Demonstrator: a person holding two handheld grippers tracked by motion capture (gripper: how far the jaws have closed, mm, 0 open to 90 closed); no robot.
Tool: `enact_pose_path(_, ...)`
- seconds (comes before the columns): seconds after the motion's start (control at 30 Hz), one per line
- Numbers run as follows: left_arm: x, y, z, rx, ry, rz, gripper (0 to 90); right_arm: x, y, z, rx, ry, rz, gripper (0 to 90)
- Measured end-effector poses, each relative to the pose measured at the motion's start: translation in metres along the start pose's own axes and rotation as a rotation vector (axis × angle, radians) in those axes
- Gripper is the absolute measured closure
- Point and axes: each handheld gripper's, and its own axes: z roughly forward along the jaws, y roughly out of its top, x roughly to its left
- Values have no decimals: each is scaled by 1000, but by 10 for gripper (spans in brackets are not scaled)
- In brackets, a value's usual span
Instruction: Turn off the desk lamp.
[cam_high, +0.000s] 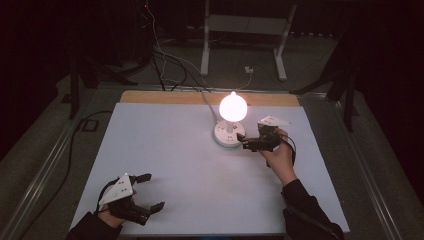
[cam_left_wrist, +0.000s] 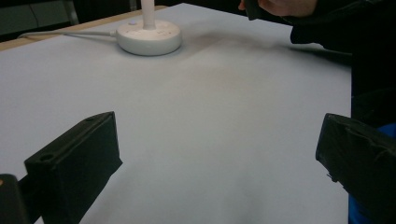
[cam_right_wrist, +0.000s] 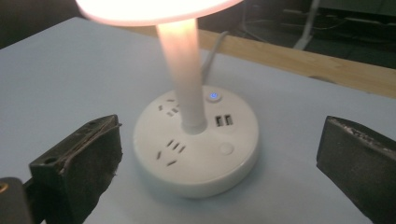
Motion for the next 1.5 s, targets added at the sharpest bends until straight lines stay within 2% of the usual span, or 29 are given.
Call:
enact_pose_path(0.1,0,0,0,-3,-2,-2,4,-2,0,5,6,-11,4,21)
enact_pose_path(0.13,0,0,0,-2,-1,-2,4,-2,0,6,11,-19,9,89)
enact_pose_path(0.17,0,0,0,-1,0,-1,4,-3,0,7,20,-37,15,124)
enact_pose_path(0.27,0,0,0,-3,-2,0,4,-4,-1,10,24,-39,35,199)
enact_pose_path(0.3,0,0,0,-3,-2,-2,4,-4,-1,11,28,-44,41,244)
enact_pose_path(0.33,0,0,0,-1,-1,-1,4,-5,-1,13,30,-57,48,330)
enact_pose_path(0.37,0,0,0,0,0,0,4,-5,0,14,30,-65,43,366)
enact_pose_path(0.4,0,0,0,0,-1,0,4,-5,0,14,30,-65,43,366)
enact_pose_path(0.43,0,0,0,-3,-2,1,4,-5,0,16,35,-84,34,457)
enact_pose_path(0.47,0,0,0,-5,-2,-1,4,-6,0,17,32,-92,34,495)
enact_pose_path(0.5,0,0,0,-4,-2,-1,4,-6,0,17,32,-92,34,495)
enact_pose_path(0.6,0,0,0,-1,-1,0,4,-6,1,20,37,-105,38,635)
enact_pose_path(0.63,0,0,0,-4,-2,0,4,-6,1,20,37,-105,38,635)
enact_pose_path(0.87,0,0,0,-3,-1,-2,4,-6,2,25,47,-109,31,826)
enact_pose_path(0.9,0,0,0,-1,0,-1,4,-7,2,27,63,-108,38,893)
enact_pose_path(1.03,0,0,-1,-3,-1,-1,4,-7,1,29,70,-102,36,900)
enact_pose_path(1.13,0,0,-1,-1,1,-1,4,-7,0,31,83,-90,56,900)
enact_pose_path(1.37,0,0,0,0,1,-1,4,-1,-5,39,100,-90,22,900)
enact_pose_path(1.4,0,0,-1,-3,0,-1,4,0,-6,41,98,-93,-1,900)
enact_pose_path(1.5,0,0,0,-1,1,-1,4,1,-7,42,93,-87,0,900)
